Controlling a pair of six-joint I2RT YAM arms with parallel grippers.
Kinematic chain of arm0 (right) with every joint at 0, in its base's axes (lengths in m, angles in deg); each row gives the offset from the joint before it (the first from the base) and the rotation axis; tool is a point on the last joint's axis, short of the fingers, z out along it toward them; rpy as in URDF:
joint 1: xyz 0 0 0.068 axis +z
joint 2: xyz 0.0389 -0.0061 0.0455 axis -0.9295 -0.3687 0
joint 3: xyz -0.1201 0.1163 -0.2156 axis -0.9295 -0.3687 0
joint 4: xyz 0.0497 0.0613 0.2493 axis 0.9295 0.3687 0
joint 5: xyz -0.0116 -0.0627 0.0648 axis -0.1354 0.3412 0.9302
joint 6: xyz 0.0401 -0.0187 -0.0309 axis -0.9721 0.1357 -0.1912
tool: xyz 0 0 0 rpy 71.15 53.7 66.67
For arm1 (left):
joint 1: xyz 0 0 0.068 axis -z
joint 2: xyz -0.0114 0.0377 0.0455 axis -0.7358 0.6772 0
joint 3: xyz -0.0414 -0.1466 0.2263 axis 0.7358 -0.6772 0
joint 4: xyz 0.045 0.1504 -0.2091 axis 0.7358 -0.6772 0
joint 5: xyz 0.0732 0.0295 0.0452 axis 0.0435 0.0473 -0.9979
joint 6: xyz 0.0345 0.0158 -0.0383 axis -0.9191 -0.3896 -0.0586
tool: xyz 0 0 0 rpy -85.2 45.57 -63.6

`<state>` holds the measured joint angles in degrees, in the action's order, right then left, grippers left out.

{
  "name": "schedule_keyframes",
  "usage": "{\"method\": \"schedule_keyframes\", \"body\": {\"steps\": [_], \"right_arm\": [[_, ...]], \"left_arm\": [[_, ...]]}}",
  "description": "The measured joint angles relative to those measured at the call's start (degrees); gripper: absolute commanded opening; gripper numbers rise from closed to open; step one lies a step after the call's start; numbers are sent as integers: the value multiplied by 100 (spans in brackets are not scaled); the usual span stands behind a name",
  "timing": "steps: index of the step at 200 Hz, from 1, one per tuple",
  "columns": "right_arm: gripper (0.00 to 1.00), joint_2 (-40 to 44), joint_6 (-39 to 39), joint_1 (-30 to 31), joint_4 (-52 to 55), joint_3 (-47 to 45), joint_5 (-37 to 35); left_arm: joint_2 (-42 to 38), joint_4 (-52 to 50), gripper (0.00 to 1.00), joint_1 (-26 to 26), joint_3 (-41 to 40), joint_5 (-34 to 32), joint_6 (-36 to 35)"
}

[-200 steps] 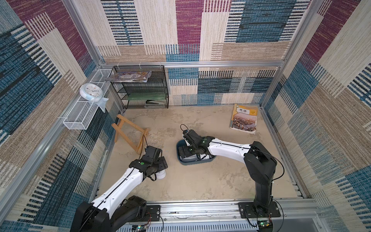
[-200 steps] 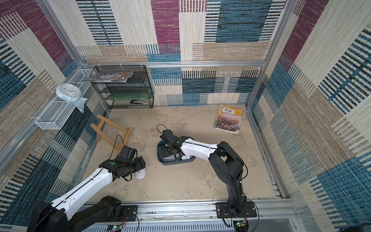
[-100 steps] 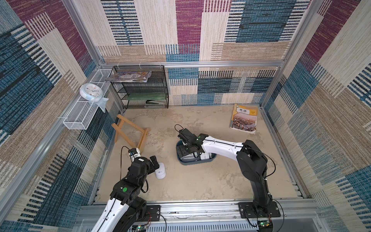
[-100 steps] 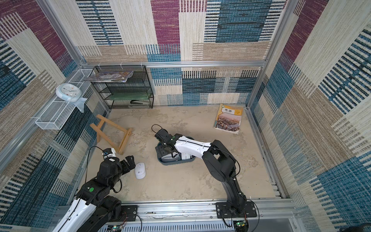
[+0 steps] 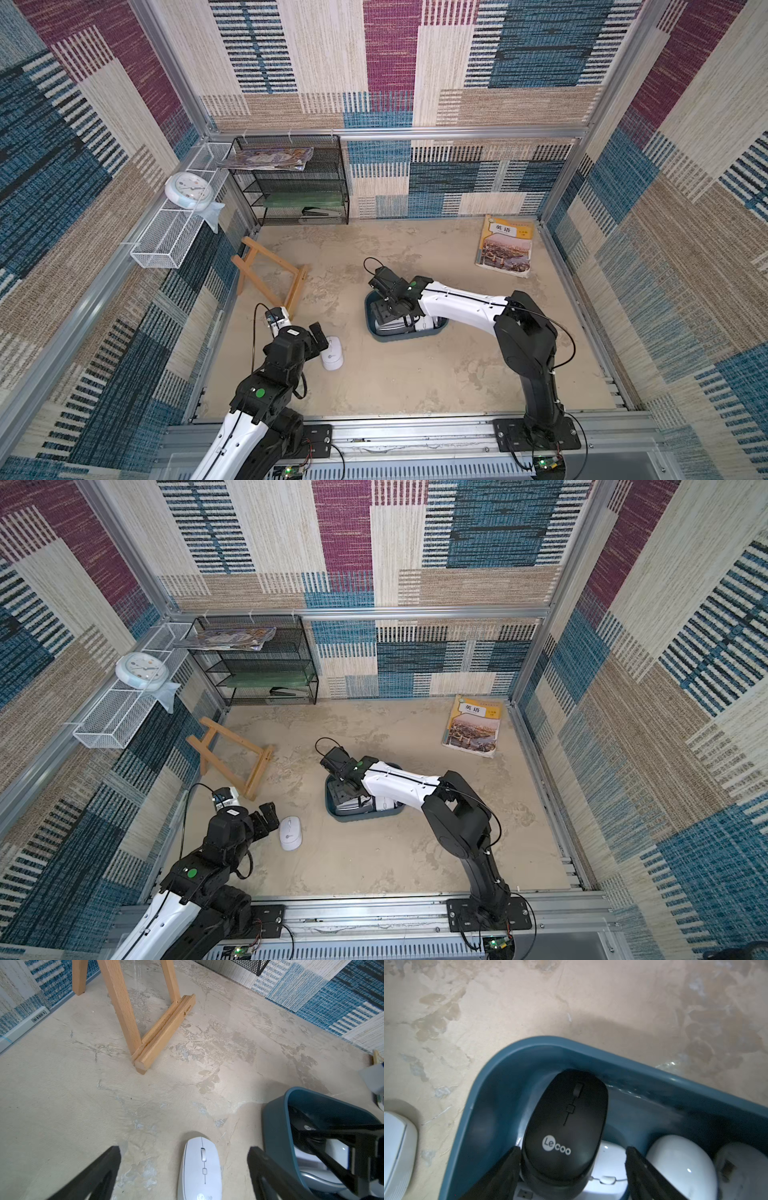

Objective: Take out the mouse from the storage box
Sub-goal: Pick up the mouse from the storage box.

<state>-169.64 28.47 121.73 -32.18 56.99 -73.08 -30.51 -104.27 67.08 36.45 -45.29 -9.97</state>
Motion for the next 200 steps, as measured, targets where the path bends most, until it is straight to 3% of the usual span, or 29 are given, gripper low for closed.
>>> {"method": "schedule_keyframes", "body": {"steps": [30,66,108,127,142,166,200], "right_arm": [[78,149,-35,-9,-37,-168,-114],[90,149,28,-9,-216,-168,22],[89,-203,68,-39,-260,11,9],[86,-363,74,-70,-240,76,7],[72,-380,74,-103,-256,98,35],[62,-380,46,-142,-341,72,170],[60,-380,17,-155,-435,37,275]], "left_arm": [[79,35,99,2,0,0,0],[114,52,99,2,0,0,0],[138,129,99,2,0,9,-2],[146,164,99,2,0,17,-2],[149,162,99,2,0,17,-2],[197,190,98,2,0,22,-4],[181,197,99,2,0,24,-9]]}}
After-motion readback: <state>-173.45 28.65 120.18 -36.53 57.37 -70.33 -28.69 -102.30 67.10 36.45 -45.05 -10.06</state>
